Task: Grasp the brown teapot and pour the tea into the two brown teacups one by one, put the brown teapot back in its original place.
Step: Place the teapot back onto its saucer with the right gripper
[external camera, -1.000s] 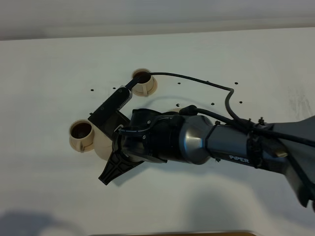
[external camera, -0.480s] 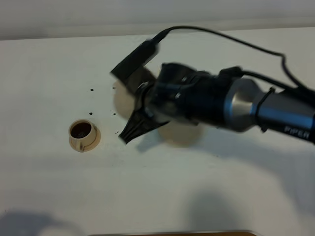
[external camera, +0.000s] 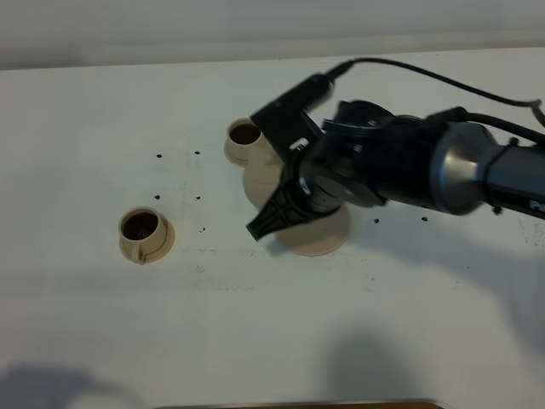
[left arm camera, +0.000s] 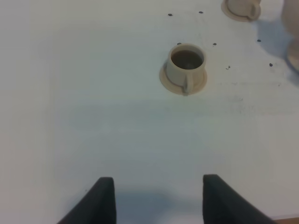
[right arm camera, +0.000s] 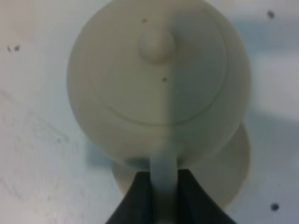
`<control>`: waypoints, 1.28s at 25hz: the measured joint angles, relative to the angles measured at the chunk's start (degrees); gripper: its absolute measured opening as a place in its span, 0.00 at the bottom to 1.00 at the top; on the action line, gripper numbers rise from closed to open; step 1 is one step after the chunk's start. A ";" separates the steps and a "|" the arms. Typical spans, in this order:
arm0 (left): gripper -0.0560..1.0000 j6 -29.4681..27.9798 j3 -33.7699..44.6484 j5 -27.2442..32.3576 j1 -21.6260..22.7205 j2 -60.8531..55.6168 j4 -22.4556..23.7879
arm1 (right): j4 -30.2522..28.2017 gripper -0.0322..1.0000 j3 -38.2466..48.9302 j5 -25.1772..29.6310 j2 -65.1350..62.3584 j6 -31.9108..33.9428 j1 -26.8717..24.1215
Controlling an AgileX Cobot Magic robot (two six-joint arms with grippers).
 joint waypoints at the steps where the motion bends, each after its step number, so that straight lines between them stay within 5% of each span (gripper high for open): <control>1: 0.52 0.00 0.00 0.00 0.00 0.00 0.00 | 0.66 0.11 0.88 -0.67 -0.25 0.00 -0.56; 15: 0.52 0.00 0.00 0.00 0.00 0.00 0.00 | 5.52 0.11 9.75 -10.04 -1.80 0.17 -4.84; 32: 0.52 -0.01 0.00 0.00 0.00 0.00 0.00 | 7.34 0.11 13.09 -11.74 -2.57 0.17 -4.84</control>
